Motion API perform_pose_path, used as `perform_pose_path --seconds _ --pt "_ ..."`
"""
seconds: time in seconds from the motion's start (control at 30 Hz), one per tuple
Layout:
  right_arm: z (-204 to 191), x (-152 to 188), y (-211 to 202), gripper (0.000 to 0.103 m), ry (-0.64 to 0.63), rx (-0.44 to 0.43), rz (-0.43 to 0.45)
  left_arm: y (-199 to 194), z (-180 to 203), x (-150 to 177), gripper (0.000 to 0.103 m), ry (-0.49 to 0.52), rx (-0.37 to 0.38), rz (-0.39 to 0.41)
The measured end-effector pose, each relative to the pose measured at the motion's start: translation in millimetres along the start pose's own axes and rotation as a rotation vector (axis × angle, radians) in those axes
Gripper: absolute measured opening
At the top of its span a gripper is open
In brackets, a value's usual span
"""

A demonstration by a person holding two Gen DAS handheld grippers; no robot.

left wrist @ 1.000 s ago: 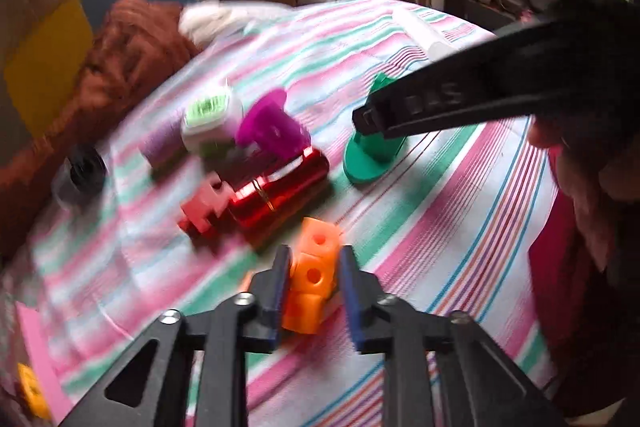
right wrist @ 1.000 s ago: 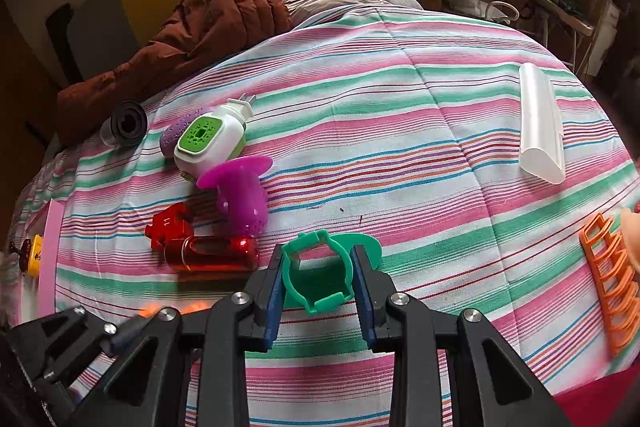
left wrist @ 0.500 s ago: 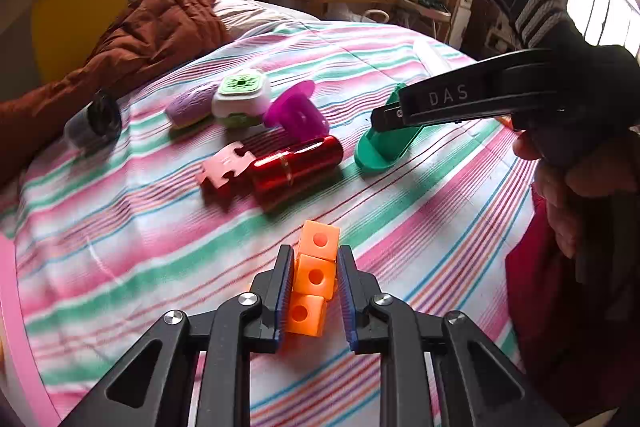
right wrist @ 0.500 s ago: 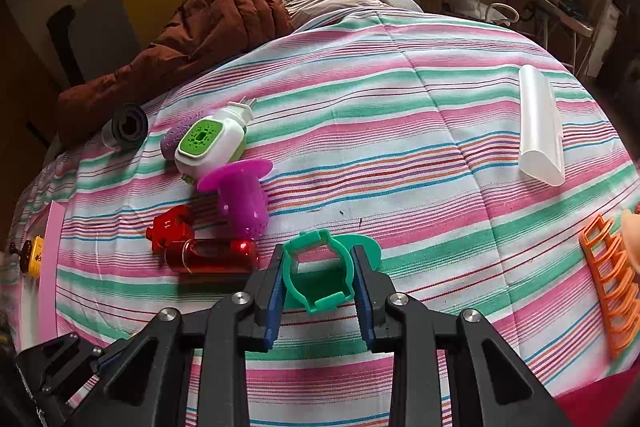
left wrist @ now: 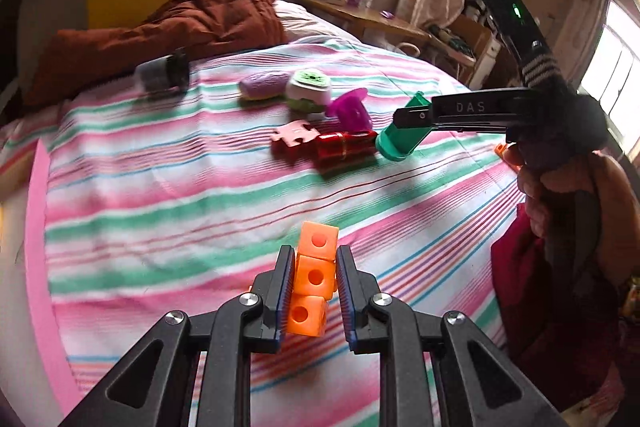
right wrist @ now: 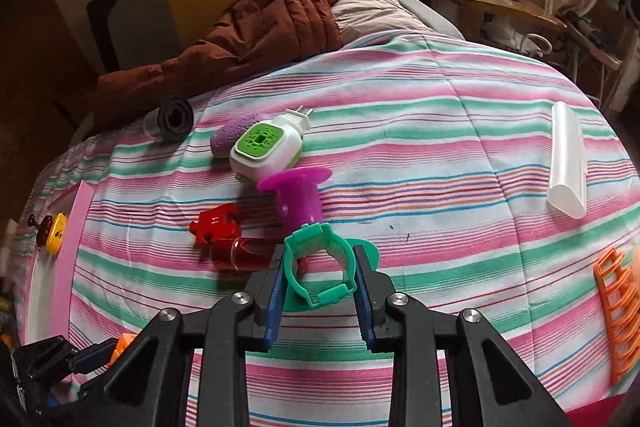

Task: Organize rigid objects
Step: 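Carry the orange cubes into the tray and open the left tool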

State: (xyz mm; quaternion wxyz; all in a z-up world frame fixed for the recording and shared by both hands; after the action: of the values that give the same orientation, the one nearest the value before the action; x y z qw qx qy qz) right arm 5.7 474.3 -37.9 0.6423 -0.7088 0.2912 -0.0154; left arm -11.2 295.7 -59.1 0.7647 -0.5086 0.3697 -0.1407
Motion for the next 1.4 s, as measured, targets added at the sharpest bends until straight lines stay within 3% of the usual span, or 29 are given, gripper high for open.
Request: perform_pose_path --seconds 0.4,0.77,0.9,1.0,1.4 --pt "-12.8 1.8 0.4 0.031 -0.054 -0.045 0.003 -55.5 -28.0 28.3 0.020 -0.059 -0.006 0.113" --pt "-25.1 4.6 -0.7 0.031 -0.108 -0.046 0.016 -108.9 -110.5 58.7 0.020 -0.268 -0.090 0.212" --pt "-24.3 4.4 -2.6 0.031 -0.101 -0.062 0.026 -120.3 -149.5 70.2 0.020 -0.367 -0.136 0.220" --pt "-26.4 5.1 -4.8 0.031 -0.106 -0.071 0.037 -127.3 -176.8 73.3 0.020 -0.416 -0.215 0.225" --pt "-28.0 4.8 -4.5 0.031 -0.114 -0.078 0.040 -108.1 -255.3 65.9 0.020 -0.569 -0.357 0.107"
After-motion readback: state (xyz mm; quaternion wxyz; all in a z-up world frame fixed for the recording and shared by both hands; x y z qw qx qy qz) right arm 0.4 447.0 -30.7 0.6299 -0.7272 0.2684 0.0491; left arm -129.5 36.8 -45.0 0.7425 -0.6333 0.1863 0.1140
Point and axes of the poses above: each gripper's, at about its wrist camera, not at the fingertips, and y roughly the way its jaws point, z to its right, x to its underside, the point moved 1 cm from there along y, roughly the way its jaws point, and after that the axes turned 14 degrees about -z, right-handed, at the moved point
